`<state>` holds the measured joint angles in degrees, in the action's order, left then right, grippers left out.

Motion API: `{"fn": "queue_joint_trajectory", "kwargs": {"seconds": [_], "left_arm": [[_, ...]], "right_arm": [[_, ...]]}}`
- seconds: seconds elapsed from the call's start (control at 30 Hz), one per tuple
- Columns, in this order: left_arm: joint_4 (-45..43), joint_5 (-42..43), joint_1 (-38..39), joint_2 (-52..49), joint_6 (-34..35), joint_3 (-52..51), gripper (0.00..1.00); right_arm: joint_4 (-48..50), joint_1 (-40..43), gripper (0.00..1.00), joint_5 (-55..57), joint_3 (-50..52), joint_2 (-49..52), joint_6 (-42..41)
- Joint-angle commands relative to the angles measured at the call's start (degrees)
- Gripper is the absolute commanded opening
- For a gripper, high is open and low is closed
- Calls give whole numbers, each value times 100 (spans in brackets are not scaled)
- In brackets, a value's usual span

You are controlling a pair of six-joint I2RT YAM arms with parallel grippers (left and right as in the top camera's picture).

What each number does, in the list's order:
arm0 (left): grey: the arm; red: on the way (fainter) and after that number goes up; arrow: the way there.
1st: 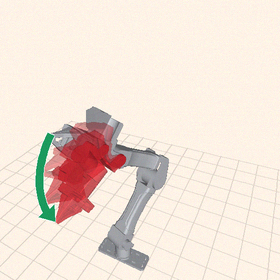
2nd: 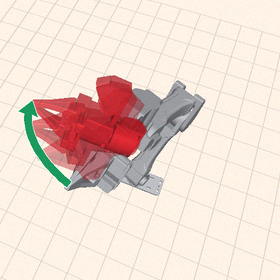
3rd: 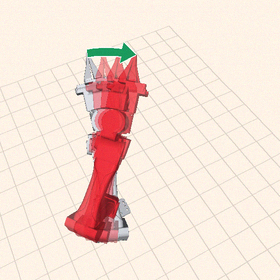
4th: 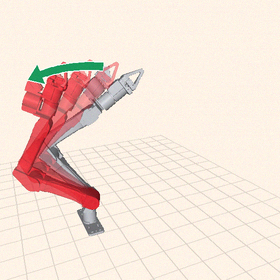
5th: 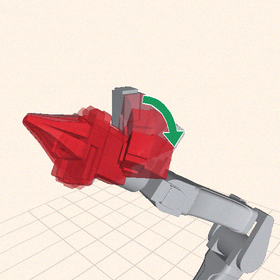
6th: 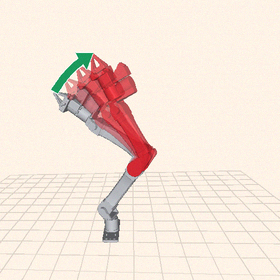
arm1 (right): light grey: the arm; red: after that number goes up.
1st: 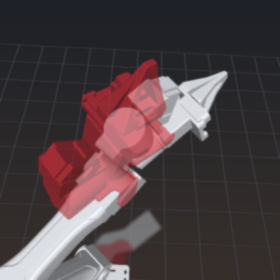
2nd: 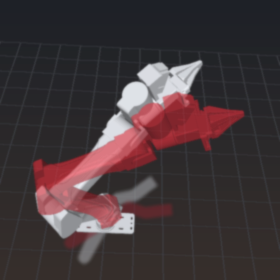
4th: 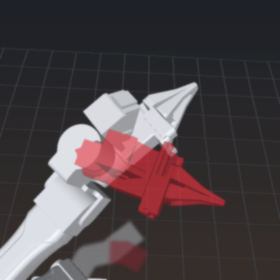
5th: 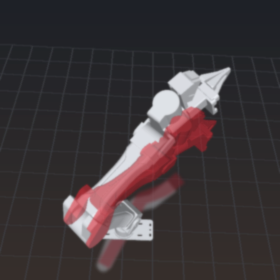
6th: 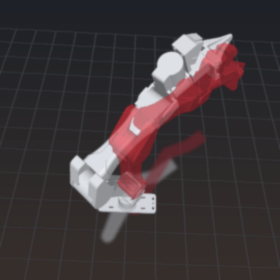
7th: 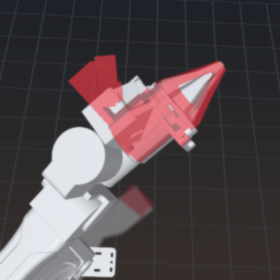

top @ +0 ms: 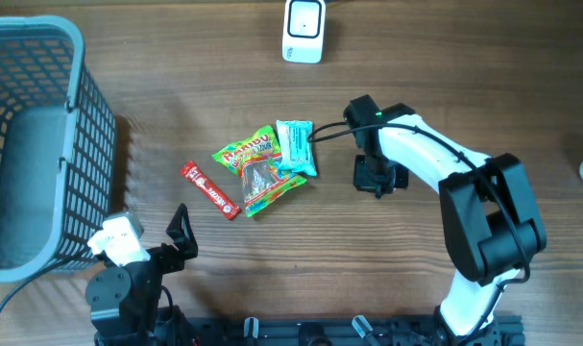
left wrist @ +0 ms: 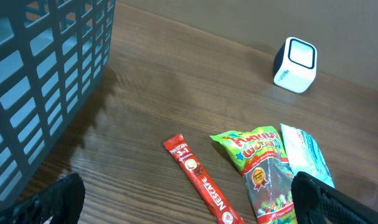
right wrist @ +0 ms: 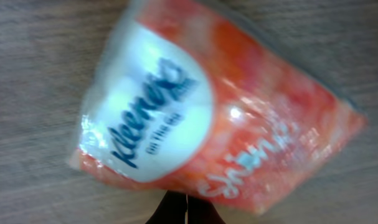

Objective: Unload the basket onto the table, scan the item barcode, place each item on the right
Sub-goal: 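Raise and turn the Kleenex pack in the right gripper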

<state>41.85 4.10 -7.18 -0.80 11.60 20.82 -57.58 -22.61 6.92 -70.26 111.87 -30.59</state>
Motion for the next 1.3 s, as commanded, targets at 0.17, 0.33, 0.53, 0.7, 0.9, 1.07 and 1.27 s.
{"fn": "queue_joint_trajectory", "kwargs": {"seconds": [0.17, 0.33, 0.53, 0.7, 0.9, 1.07, 1.27], "left_arm": [[-13, -57, 26, 31, -90, -20, 100], [-13, -57, 26, 31, -87, -20, 100], [-13, -57, 26, 31, -90, -20, 100], [-13, -57, 26, 31, -90, -20, 100], [-13, -57, 26, 31, -90, -20, 100], [-13, -57, 26, 31, -87, -20, 100], [-13, -57, 26, 31, -90, -20, 100]], "right_arm": [[-634, 2, 90, -1818, -990, -417, -177], [-890, 2, 100, -1307, -994, -540, -2413], [-929, 46, 100, -1008, -994, -555, -3386], [-533, 61, 100, -748, -994, -555, -2837], [-245, 107, 100, -627, -992, -553, -2452], [-249, 131, 100, -629, -986, -363, -2343], [-247, 133, 100, -649, -988, 85, -2334]]}}
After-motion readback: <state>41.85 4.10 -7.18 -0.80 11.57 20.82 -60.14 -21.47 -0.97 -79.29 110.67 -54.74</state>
